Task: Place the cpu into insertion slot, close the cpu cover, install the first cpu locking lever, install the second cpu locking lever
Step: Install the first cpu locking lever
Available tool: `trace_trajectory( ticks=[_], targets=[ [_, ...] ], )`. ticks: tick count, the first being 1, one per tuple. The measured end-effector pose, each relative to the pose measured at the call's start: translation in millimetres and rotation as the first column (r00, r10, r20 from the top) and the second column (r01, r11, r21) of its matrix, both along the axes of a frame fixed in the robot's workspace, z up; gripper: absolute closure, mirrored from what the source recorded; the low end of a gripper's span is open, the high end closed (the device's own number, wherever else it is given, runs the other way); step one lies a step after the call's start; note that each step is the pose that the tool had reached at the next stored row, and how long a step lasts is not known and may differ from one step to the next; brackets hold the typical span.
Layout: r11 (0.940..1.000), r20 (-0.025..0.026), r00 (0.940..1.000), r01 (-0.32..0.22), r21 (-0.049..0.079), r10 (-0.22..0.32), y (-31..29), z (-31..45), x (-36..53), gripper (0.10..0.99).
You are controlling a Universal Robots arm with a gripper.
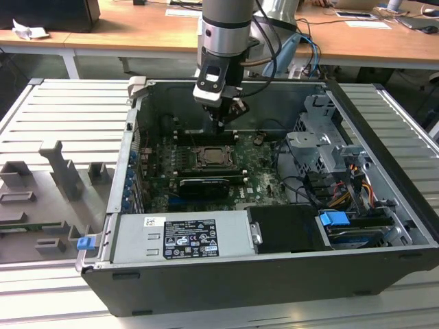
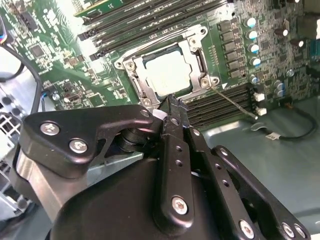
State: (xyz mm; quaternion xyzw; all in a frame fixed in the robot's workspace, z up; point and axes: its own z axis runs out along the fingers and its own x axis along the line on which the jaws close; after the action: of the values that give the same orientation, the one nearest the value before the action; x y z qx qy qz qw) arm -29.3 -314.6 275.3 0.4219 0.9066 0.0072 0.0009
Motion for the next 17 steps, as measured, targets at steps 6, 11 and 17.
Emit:
trace_trajectory(
  ticks=[6, 11, 17],
  targets=[
    [0.9969, 0.0, 0.9969, -0.079, 0.0, 0.079, 0.0, 0.0, -0.2, 0.98],
    [0.987, 0.0001, 0.987, -0.161, 0.0, 0.161, 0.0, 0.0, -0.3, 0.98],
    [0.9523, 0.0, 0.9523, -0.305, 0.0, 0.305, 0.0, -0.2, -0.2, 0.98]
  ],
)
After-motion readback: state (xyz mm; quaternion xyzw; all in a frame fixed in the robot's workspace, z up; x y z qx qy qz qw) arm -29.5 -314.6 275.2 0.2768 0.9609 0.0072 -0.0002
